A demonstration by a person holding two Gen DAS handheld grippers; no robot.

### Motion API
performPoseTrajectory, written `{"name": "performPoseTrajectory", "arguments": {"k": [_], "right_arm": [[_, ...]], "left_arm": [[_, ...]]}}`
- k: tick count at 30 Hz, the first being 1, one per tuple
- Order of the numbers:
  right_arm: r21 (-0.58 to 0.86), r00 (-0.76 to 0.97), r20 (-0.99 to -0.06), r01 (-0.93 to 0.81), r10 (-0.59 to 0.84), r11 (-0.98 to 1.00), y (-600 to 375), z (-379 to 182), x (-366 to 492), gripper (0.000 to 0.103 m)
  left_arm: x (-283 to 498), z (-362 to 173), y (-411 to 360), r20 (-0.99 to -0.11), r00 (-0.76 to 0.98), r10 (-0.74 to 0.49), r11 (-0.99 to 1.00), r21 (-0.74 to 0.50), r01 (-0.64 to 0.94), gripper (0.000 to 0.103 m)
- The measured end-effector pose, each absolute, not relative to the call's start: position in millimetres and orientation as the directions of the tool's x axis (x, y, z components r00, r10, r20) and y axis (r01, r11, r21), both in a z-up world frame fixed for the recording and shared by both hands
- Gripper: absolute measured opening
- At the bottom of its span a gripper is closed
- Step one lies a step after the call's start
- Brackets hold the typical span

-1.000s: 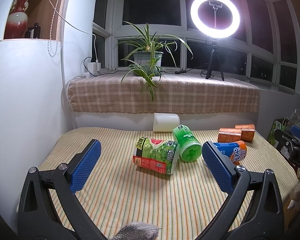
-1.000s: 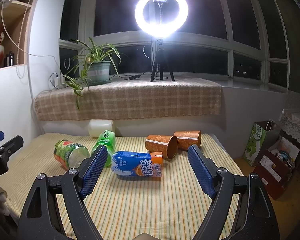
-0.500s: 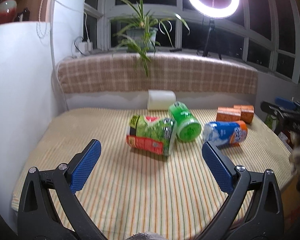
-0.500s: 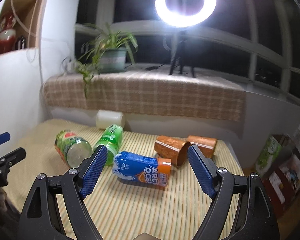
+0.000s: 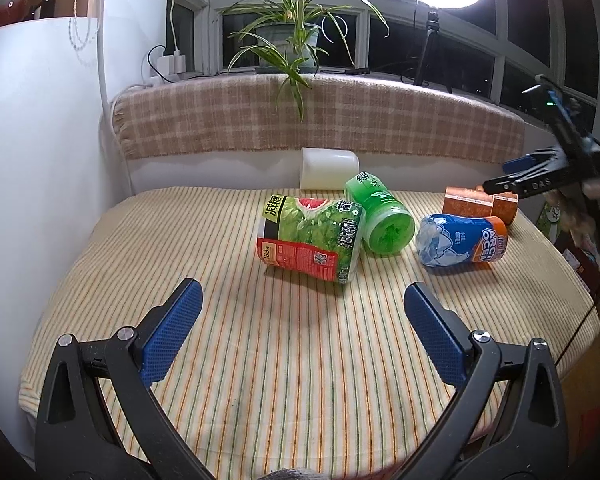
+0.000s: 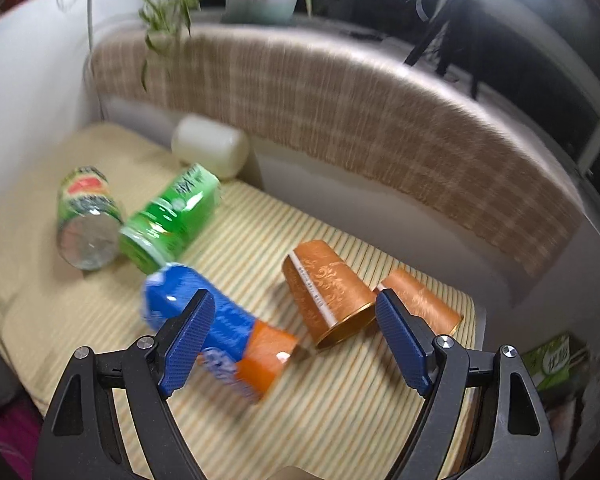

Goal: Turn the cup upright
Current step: 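Reach the right tool to the nearer orange cup and close around it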

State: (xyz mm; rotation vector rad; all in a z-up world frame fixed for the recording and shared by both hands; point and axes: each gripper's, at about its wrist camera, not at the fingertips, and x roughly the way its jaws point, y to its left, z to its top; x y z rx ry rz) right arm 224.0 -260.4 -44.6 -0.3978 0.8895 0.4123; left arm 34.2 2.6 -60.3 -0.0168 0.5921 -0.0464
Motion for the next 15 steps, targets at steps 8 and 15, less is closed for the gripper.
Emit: {"name": "performPoseTrajectory", "arguments": {"k": [8,15], "right_arm": [[-0.176,0.422,-0.9,-0.581,0.109,0.795,-252.4,-75.5,281.2,0.082],[-0.177,0.361,-0.929,-0.627,0.081,0.758,-244.3,-92.4,304.2,0.081]], "left_arm": [[36.0,-62.8,12.0,-0.57,0.821,-0.019,1.0,-0.028,0.003,0.102],[36.5,-63.4,21.3,-0.572,0.82,0.014,0.999,-0.025,-0.035,0.102]]}}
